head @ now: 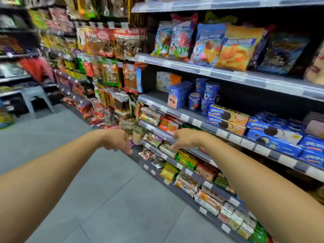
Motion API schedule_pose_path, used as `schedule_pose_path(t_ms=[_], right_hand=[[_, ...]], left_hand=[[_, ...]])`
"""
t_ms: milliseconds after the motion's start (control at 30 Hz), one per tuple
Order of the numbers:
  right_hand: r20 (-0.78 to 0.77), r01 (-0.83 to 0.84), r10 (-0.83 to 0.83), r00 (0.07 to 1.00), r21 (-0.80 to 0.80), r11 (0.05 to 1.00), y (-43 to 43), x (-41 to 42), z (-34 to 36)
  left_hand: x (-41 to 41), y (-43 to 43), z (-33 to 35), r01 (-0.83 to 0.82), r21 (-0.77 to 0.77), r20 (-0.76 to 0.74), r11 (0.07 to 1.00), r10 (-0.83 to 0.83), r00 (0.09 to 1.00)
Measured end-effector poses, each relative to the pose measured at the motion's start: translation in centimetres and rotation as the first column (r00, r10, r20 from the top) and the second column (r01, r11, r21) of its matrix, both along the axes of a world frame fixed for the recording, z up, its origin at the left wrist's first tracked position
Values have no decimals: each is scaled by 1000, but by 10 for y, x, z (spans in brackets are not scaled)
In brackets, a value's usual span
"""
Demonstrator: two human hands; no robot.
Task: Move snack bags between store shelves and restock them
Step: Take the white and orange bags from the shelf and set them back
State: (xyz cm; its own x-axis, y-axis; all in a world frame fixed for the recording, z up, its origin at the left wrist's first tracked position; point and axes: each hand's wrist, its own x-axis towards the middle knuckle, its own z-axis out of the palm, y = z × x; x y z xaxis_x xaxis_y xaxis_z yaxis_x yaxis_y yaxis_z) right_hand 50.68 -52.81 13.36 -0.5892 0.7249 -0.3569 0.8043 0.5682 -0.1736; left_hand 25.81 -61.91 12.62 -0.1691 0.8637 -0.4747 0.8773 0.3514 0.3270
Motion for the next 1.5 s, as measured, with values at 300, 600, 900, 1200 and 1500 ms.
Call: schedule_pose_path(t_ms=[300,600,900,1200,1500], right_hand=[[30,58,-57,998,-34,998,86,-109,-22],[-31,176,-176,984,11,984,223,-198,-7],[-75,327,-326,942,7,945,320,-259,-12],[-265,623,-601,754,0,782,409,-309,-49],[-584,927,-767,268,-61,370,510,-329,-93]], left_hand=[[-101,111,0,161,27,-25,987,-160,987],[-174,293,13,256,65,1,964,-257,966],[-226,412,6,306,120,99,945,-318,943],[-255,532,-47,286,381,179,879,-374,910],[-279,639,-95,165,478,375,863,-370,850]])
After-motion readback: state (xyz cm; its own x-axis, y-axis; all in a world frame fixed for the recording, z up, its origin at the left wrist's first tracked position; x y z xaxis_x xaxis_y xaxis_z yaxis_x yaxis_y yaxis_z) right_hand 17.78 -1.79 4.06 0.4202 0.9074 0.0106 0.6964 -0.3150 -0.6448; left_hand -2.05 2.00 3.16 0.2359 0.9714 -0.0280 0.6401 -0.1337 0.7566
